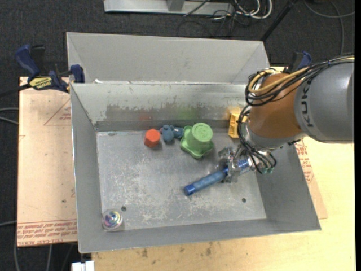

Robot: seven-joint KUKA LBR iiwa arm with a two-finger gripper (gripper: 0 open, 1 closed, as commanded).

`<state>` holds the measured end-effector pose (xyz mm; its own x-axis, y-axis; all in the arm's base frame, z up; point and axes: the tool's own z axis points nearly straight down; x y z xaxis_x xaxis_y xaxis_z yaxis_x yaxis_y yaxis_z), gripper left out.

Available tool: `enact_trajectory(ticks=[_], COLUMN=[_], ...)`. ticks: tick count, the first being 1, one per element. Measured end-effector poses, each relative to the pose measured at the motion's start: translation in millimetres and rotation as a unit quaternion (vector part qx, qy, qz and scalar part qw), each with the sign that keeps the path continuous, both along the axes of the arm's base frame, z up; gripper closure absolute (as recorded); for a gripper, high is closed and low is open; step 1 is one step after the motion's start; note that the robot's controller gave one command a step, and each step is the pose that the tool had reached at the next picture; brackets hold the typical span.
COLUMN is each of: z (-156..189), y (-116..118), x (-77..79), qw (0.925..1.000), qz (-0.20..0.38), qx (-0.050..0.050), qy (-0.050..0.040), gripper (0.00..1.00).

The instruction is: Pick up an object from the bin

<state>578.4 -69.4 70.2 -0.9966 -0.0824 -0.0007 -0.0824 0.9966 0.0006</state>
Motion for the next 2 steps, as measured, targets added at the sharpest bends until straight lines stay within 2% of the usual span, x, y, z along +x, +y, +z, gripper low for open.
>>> enact_trajectory(ticks=[1, 2], z=[124.2, 180.5], y=[17.2, 16.6], x=[-30.5, -48.3], qw=[1.0000, 0.9815], qz=[0.008, 0.192], qx=[-0.001, -0.001], qy=[-0.0036, -0.0022], gripper=[1.00, 1.00])
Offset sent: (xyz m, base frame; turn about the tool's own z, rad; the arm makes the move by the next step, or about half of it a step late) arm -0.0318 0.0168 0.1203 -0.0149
